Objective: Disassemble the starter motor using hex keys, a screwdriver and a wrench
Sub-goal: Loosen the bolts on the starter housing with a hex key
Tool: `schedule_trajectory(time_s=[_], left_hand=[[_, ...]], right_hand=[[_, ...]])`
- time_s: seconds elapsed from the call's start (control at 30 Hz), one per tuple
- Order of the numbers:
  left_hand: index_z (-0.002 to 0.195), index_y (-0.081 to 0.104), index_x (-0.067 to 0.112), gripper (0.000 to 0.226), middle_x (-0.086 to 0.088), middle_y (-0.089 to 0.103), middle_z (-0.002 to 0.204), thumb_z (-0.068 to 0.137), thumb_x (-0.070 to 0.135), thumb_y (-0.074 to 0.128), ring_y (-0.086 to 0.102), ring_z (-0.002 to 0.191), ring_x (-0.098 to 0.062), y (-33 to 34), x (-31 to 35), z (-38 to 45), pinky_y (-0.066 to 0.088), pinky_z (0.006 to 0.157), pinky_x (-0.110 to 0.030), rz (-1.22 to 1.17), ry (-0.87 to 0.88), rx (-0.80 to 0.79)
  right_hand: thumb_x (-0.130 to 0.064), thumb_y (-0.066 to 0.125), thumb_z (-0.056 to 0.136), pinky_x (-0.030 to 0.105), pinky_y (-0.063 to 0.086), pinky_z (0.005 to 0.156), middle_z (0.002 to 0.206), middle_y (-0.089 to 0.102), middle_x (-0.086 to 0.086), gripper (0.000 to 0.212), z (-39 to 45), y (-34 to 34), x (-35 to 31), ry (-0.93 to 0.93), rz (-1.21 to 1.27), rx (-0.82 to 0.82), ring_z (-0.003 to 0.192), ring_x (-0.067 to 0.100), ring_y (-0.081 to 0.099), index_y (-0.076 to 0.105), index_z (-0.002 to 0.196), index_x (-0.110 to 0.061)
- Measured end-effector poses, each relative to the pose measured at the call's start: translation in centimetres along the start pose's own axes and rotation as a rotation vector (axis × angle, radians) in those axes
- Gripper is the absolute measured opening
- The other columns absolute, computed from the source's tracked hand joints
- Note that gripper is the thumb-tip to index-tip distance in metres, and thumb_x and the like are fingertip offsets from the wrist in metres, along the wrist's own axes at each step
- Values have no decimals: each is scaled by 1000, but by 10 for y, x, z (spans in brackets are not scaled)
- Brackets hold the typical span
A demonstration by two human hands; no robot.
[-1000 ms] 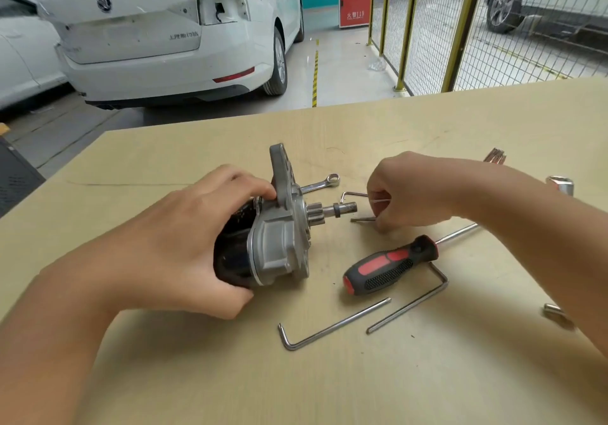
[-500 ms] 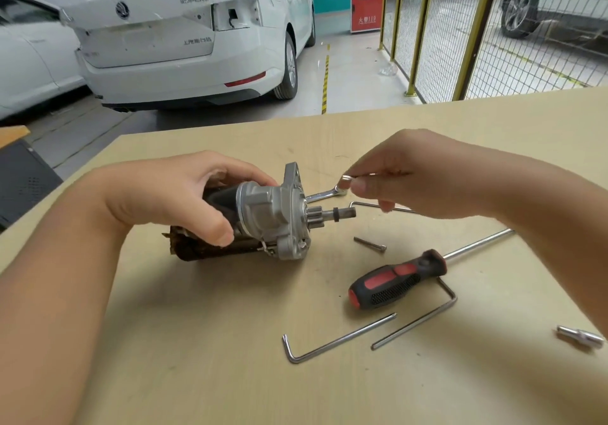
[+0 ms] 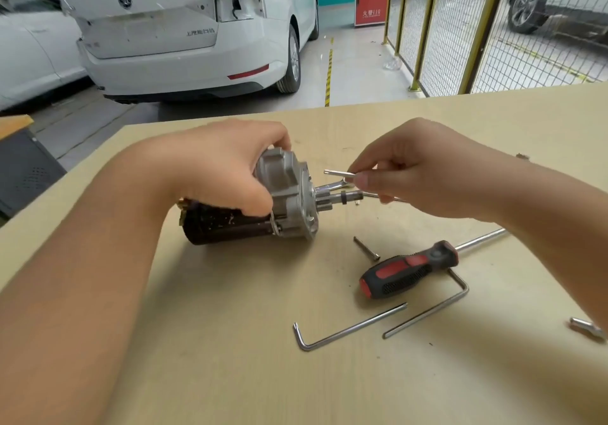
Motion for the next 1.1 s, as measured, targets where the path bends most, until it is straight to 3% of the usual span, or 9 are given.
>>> schedule_trajectory(time_s=[0.13,0.2,0.3,0.43,0.57,0.8,0.9,1.0,1.1], left_hand=[[98,58,38,52,17,62,76,48,28,71,54,61,1,-5,-6,11,37,46,-14,-179,44,-58],[99,60,37,50,13,65,79,52,31,75,57,62,-2,-3,-10,9,41,47,-16,-199,68,-35],[106,59,44,54,9,70,87,56,41,80,66,69,-9,0,-15,3,56,51,-29,-161,56,23],[122,53,53,86,24,67,111,42,72,78,66,100,-7,-9,-19,-20,57,82,-38,-74,83,370],[134,58,33,94,8,68,119,55,83,69,60,109,-27,11,-3,-42,50,91,-50,108,155,699],[142,55,25,101,5,64,126,60,81,72,57,109,-27,17,-6,-31,50,91,-51,48,206,695],[142,55,26,96,7,63,129,60,74,73,56,111,-25,18,-8,-29,50,93,-49,1,255,687],[143,56,25,93,8,63,129,62,66,75,57,110,-25,17,-10,-30,49,94,-49,-16,291,691],[145,53,26,90,9,62,131,65,60,75,57,111,-25,18,-9,-31,49,95,-50,-23,331,700]], right_hand=[[-28,76,89,14,40,43,63,70,-1,10,-4,7,-2,-8,143,-38,49,1,58,81,81,-26],[-25,76,88,24,52,53,66,71,3,10,-5,15,-3,-22,131,-78,57,8,65,81,80,-23],[-22,73,89,27,50,62,66,70,1,11,-5,28,-6,-50,62,-105,61,13,62,81,81,-21],[-21,72,91,18,45,59,66,70,-10,11,-6,37,-10,-70,-5,-103,64,4,59,82,86,-21],[-18,72,91,11,38,54,55,60,-16,12,-6,36,-10,-74,3,-80,56,0,52,81,82,-18],[-15,70,92,19,34,52,63,58,16,17,-11,35,-22,-141,68,-37,55,6,35,76,79,-5],[-15,68,93,21,36,54,64,57,17,21,-9,39,-29,-205,-37,-27,55,16,37,72,80,1],[-18,68,94,35,46,67,72,66,17,22,-4,41,-37,-277,-138,-20,66,26,56,74,84,1],[-19,69,93,29,46,67,70,68,6,19,-1,38,-41,-316,-194,-27,66,18,59,76,79,-8]])
Point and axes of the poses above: each hand's wrist, its own z-axis towards the middle knuckle, its own y-axis out of the palm, x = y × z, the point moved 8 cm from there along z, towards the middle knuckle
